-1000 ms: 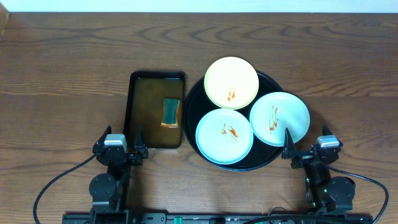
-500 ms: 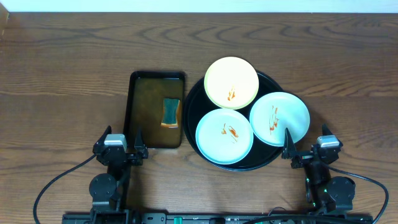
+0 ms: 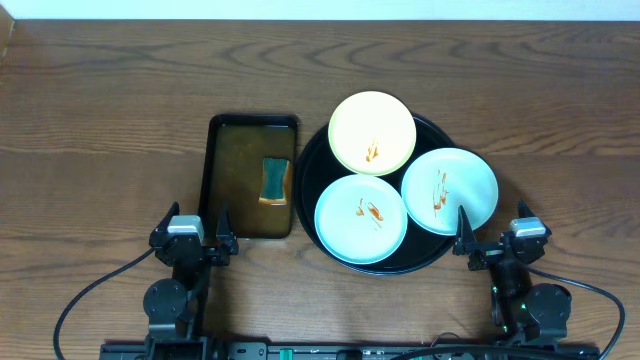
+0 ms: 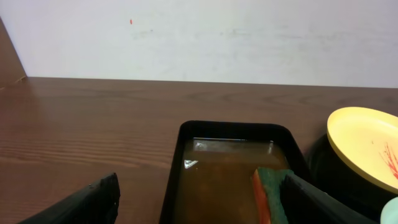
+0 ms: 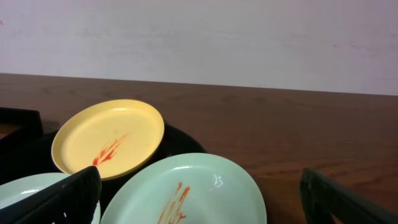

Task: Clean dirty plates on tray and stack at the side
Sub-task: 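Raise both arms from rest toward the sponge tray and plates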

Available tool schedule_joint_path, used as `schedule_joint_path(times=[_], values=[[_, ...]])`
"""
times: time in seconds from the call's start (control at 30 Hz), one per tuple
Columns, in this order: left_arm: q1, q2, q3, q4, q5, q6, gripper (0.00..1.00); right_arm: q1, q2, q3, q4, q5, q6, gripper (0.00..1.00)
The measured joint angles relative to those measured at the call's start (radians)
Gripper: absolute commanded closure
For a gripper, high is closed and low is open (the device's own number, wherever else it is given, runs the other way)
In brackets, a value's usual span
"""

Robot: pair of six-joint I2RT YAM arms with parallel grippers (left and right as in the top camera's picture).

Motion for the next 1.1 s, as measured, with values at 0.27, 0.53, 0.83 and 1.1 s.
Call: schedule_joint_path(times=[0.27, 0.53, 0.83, 1.1], values=[[0.000, 0.000, 0.000, 0.000, 0.000, 0.000, 0.17, 0.000, 0.000, 0.000, 0.000, 0.000, 0.000, 0.01], [0.000, 0.000, 0.000, 0.000, 0.000, 0.000, 0.17, 0.000, 0.000, 0.000, 0.000, 0.000, 0.000, 0.01], [0.000, 0.000, 0.000, 0.000, 0.000, 0.000, 0.17, 0.000, 0.000, 0.000, 0.000, 0.001, 0.001, 0.01], [0.000, 0.000, 0.000, -0.002, -0.001, -0.012, 0.17, 0.000, 0.000, 0.000, 0.000, 0.016, 0.027, 0.01]])
